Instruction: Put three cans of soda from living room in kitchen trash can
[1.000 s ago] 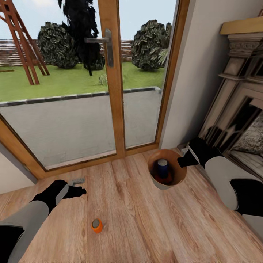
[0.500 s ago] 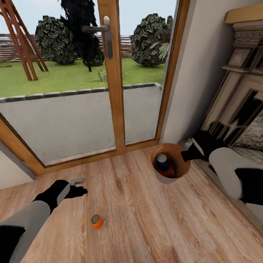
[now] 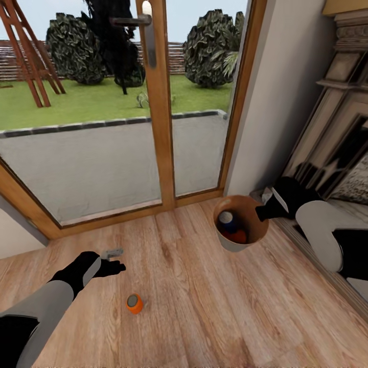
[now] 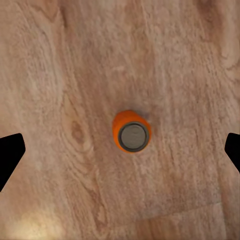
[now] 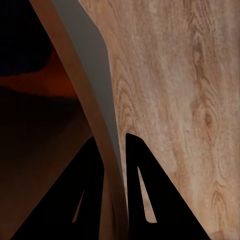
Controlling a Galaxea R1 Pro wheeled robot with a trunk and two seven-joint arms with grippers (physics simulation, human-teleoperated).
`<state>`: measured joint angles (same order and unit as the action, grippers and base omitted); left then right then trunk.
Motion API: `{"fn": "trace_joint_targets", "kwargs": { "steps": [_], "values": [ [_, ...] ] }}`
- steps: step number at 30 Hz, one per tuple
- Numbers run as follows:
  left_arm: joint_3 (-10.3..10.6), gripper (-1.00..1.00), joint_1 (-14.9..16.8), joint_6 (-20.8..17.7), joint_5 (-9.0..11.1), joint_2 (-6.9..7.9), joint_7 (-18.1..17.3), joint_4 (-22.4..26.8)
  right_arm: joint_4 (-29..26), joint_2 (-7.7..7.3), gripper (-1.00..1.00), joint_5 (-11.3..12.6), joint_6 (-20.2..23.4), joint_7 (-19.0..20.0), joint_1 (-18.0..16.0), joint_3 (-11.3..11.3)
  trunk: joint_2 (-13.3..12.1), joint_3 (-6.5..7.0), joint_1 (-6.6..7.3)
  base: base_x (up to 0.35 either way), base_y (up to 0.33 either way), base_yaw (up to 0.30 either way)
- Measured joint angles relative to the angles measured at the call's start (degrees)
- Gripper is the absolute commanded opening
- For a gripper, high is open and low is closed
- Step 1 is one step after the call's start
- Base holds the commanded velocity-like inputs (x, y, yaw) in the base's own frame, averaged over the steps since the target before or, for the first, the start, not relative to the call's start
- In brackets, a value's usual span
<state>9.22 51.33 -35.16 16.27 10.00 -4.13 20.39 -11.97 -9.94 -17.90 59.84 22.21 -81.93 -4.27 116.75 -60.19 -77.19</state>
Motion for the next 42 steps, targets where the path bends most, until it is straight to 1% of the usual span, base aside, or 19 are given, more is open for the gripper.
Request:
{"fn": "trace_joint_targets", "kwargs": {
  "steps": [6, 7, 8, 9, 11, 14, 19, 25, 31, 35, 42],
  "values": [
    [-0.1, 1.00, 0.0, 0.0, 0.1, -0.19, -0.1, 0.1, 0.0, -0.20, -1.00, 0.2, 0.0, 0.1, -0.5, 0.1, 2.4, -1.61, -1.32, 0.000, 0.000, 0.000],
    [0.0, 1.00, 0.0, 0.0, 0.1, -0.35, -0.1, 0.1, 0.1, -0.38, -1.00, 0.2, 0.0, 0.1, -0.8, 0.2, 2.8, -1.87, -1.54, 0.000, 0.000, 0.000],
    [0.0, 1.00, 0.0, 0.0, 0.1, -1.10, -0.2, 0.1, 1.7, -0.82, -1.00, 0.5, 0.0, 0.2, -2.1, 0.3, 3.2, -2.14, -1.75, 0.000, 0.000, 0.000],
    [0.0, 1.00, 0.0, 0.0, 0.0, -1.39, -0.2, 0.1, 2.7, -0.92, -1.00, 0.2, 0.0, 0.2, -2.9, 0.2, 3.6, -2.41, -1.97, 0.000, 0.000, 0.000],
    [0.0, 1.00, 0.0, 0.0, 0.0, -1.64, -0.2, 0.1, 4.0, -0.99, -1.00, -0.1, 0.0, 0.2, -3.7, -0.3, 4.4, -2.95, -2.42, 0.000, 0.000, 0.000],
    [0.0, 1.00, 0.0, 0.0, 0.0, -1.82, -0.2, 0.1, 5.0, -0.99, -1.00, -0.3, -0.1, 0.2, -4.6, -0.5, 5.6, -3.76, -3.08, 0.000, 0.000, 0.000],
    [0.0, 1.00, 0.0, 0.0, 0.0, -1.90, -0.1, 0.1, 5.7, -1.05, -1.00, 0.4, 0.0, 0.2, -6.0, -0.1, 7.6, -5.10, -4.17, 0.000, 0.000, 0.000],
    [0.0, 1.00, 0.0, 0.0, 0.0, -1.92, -0.1, 0.1, 6.7, -1.14, -1.00, -0.2, 0.0, 0.2, -6.8, -0.7, 10.0, -6.71, -5.49, 0.000, 0.000, 0.000],
    [0.0, 1.00, 0.0, 0.0, 0.0, -2.21, -0.1, 0.1, 7.2, -1.32, -1.00, 0.3, 0.0, 0.2, -7.0, -0.6, 12.4, -8.32, -6.81, 0.000, 0.000, 0.000],
    [0.0, 1.00, 0.0, 0.0, 0.0, -2.49, -0.1, 0.1, 7.3, -1.32, -1.00, 0.1, 0.0, 0.2, -7.1, -0.7, 14.0, -9.39, -7.69, 0.000, 0.000, 0.000],
    [0.0, 1.00, 0.0, 0.1, 0.0, -2.60, -0.3, 0.2, 7.3, -1.32, -1.00, 0.3, 0.0, 0.2, -7.1, -0.7, 14.1, -10.02, -7.69, 0.001, 0.000, 0.000]
  ]
}}
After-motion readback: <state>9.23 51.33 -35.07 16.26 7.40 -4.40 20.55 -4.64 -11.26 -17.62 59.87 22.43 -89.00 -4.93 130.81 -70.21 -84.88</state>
